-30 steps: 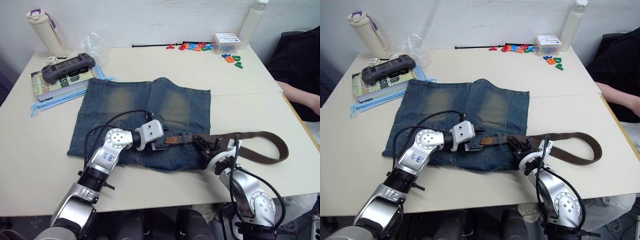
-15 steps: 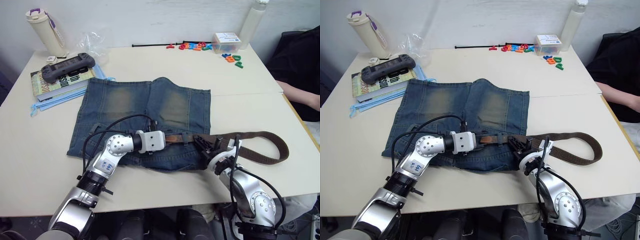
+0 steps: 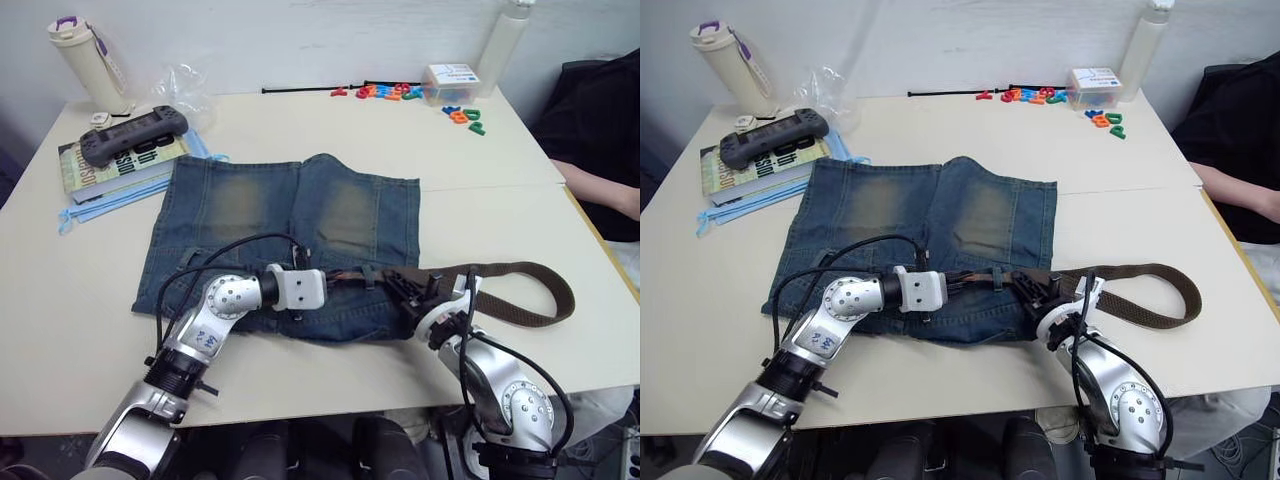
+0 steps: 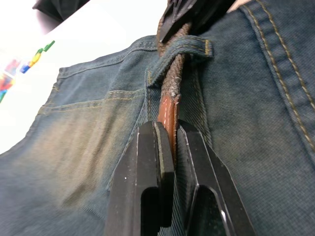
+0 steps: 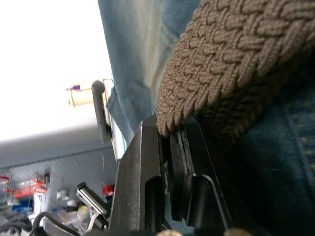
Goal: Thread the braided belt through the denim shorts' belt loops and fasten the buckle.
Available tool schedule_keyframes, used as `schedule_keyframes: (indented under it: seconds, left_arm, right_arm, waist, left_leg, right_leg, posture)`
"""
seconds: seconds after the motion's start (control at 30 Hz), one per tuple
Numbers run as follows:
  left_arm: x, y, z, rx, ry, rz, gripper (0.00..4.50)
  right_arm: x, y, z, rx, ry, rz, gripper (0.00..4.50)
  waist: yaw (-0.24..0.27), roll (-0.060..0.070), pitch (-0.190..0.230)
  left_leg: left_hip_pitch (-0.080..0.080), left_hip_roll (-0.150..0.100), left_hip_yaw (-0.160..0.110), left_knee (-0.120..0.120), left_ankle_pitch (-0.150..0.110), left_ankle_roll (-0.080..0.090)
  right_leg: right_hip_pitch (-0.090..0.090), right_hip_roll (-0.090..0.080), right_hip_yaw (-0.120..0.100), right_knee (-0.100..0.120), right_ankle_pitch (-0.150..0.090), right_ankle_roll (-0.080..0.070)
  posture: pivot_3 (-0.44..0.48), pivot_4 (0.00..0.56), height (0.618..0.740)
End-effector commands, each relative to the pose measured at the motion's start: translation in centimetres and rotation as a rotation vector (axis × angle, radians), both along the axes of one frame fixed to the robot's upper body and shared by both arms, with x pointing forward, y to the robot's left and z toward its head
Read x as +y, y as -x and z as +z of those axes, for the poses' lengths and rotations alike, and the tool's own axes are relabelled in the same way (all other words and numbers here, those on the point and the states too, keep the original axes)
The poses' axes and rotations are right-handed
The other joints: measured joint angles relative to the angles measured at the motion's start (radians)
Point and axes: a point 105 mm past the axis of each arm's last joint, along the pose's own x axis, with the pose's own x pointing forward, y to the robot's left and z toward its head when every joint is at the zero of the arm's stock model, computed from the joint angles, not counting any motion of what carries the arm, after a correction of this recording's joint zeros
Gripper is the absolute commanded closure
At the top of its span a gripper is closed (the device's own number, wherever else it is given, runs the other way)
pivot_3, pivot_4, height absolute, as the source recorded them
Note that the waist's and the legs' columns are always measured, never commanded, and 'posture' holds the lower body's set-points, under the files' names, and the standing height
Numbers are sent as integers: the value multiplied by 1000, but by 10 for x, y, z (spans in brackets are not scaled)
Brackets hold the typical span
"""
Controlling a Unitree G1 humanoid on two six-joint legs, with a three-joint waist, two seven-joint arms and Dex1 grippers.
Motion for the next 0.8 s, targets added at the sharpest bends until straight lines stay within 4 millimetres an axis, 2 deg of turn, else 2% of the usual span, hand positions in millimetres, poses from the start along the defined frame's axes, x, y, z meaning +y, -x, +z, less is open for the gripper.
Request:
schedule_keyframes:
  seconds: [0.03,0.17,0.23,0.37,0.43,0.5,0.57,0.7,0.8]
  left_arm:
    - [5,3,9,-72,6,28,4500]
    - [4,2,7,-62,12,50,4500]
    - [3,0,7,-56,17,65,4500]
    - [0,0,6,-44,23,68,4500]
    - [-3,0,7,-39,29,66,4500]
    - [-4,0,7,-37,33,64,4500]
    - [-5,0,8,-35,35,63,4500]
    - [-7,-2,9,-35,40,60,4500]
    - [-8,-2,11,-39,41,59,4500]
  right_arm:
    - [-16,6,17,-63,32,-62,3371]
    - [-23,15,29,-108,125,-72,1406]
    - [-29,26,38,-180,335,-39,492]
    - [-15,53,58,-362,610,109,492]
    - [-6,65,47,-394,833,238,492]
    - [-1,71,40,-417,933,304,492]
    - [4,73,38,-436,965,330,492]
    - [5,65,8,-377,1191,380,492]
    - [3,58,-1,-347,1234,350,492]
  waist:
    - [1,0,0]
    - [2,0,0]
    - [3,1,1]
    - [8,0,1]
    - [10,0,1]
    - [17,0,1]
    - [26,-1,2]
    - [31,-2,2]
    - [34,-2,2]
  left_leg:
    - [0,0,0,0,0,0]
    - [-2,0,0,1,0,0]
    - [-3,-1,0,1,0,0]
    - [-4,-1,1,1,0,0]
    - [-4,0,1,1,1,0]
    - [-4,0,0,1,1,0]
    - [-4,0,0,2,0,0]
    - [-4,0,1,3,2,-2]
    - [-5,0,1,3,2,-3]
  right_leg:
    - [0,0,0,0,0,0]
    - [-1,-1,0,0,0,0]
    - [-2,-1,0,0,0,0]
    - [-3,0,0,0,0,0]
    - [-3,0,0,0,0,0]
    - [-2,0,-1,0,0,0]
    - [-2,0,-1,0,0,0]
    - [-2,0,-1,0,0,1]
    - [-2,0,-1,-1,0,1]
  posture:
    - [0,150,718]
    - [0,150,718]
    - [0,150,718]
    - [0,150,718]
    - [0,150,718]
    - [0,150,718]
    - [0,150,718]
    - [0,150,718]
    - [0,150,718]
